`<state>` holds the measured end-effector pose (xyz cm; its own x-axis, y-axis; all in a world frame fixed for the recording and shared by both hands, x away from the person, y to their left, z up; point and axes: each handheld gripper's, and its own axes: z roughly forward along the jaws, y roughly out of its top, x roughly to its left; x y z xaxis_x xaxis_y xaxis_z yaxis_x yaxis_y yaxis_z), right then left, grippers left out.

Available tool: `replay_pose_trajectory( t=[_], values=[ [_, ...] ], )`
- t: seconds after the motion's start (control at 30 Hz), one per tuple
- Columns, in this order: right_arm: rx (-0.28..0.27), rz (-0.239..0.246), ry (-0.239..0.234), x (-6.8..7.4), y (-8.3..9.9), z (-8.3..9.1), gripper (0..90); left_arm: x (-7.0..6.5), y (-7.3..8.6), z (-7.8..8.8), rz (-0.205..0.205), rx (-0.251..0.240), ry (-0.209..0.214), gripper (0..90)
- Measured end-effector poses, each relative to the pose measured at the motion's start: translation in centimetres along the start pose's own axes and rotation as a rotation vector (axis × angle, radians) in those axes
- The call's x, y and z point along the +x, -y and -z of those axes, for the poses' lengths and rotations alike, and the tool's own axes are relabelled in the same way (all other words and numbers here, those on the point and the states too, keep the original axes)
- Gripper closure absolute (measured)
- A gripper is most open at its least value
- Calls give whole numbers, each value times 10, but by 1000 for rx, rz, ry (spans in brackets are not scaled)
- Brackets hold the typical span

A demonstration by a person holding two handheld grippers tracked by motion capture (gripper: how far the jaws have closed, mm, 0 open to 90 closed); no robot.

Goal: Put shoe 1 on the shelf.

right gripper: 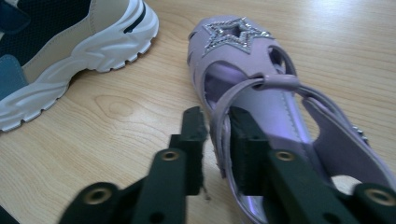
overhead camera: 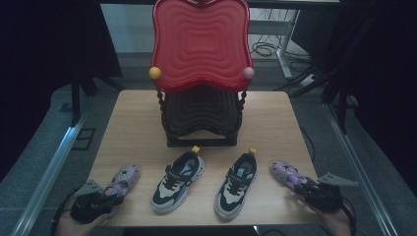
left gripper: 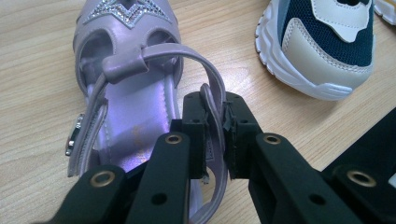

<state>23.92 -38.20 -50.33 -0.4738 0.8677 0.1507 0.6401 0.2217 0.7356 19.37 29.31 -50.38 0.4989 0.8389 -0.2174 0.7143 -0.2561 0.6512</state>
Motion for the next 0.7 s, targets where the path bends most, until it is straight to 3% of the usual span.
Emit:
replay_pose_trajectory(
  t=[0.27,0.4,0.57,0.7],
  values=[
    [9,-20,-36,-2,-1,-4,834,2,-1,0,2,6,11,822],
    [-6,-34,-44,-3,-1,-3,840,2,-1,3,-1,1,-2,842],
    [-29,-44,-45,-4,0,-3,843,10,-2,8,28,-36,28,856],
    [-48,-57,-43,-3,-1,-3,845,12,-3,14,35,-72,13,858]
  ],
)
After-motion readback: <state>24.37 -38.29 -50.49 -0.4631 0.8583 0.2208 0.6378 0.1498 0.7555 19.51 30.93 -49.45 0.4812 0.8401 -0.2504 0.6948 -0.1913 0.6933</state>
